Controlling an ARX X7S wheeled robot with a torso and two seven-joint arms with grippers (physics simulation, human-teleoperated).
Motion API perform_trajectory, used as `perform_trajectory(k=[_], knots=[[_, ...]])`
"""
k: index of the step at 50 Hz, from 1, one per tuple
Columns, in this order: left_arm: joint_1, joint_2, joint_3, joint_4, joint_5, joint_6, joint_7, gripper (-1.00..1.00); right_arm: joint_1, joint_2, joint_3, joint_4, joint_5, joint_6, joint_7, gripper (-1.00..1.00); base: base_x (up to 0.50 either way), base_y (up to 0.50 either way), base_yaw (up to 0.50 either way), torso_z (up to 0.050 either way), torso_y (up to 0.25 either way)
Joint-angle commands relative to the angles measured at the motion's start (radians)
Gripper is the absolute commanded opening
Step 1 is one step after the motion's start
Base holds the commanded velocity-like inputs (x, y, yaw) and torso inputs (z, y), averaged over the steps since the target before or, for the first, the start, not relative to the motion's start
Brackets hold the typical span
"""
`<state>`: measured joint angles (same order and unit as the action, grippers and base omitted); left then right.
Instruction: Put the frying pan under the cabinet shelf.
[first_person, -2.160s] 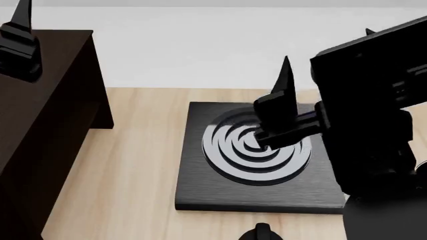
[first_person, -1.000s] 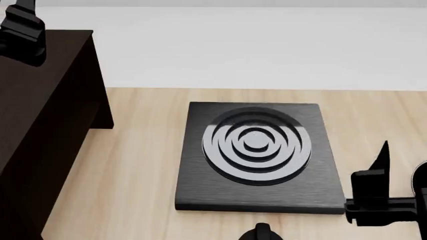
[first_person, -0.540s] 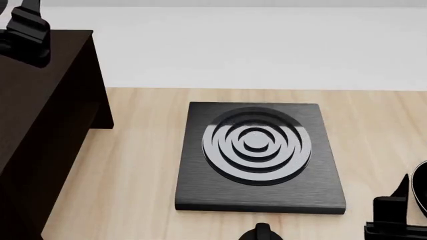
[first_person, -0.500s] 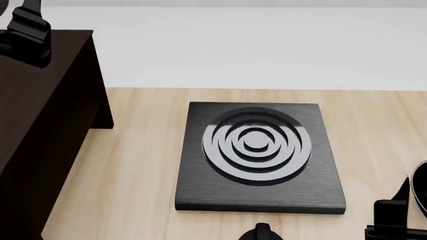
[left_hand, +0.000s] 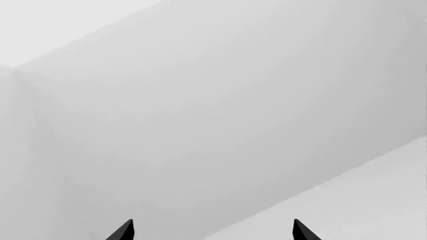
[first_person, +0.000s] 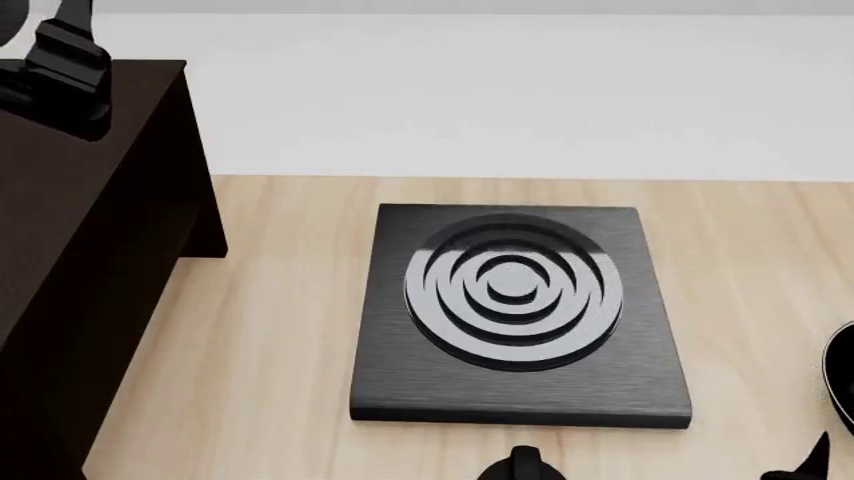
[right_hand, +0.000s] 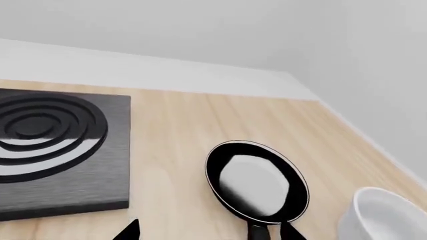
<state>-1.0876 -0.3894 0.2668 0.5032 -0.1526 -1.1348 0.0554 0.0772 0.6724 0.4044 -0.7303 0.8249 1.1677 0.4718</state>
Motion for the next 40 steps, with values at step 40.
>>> perform_trajectory(k=[40], knots=[[-0.07,0.012,0.039,0.0,-0.01,-0.039,-0.004,1.0,-0.14,-0.014,0.11,0.11,-0.053,-0.131,-0.065,1.0,0.0,0.0,0.0,0.0,0.0]])
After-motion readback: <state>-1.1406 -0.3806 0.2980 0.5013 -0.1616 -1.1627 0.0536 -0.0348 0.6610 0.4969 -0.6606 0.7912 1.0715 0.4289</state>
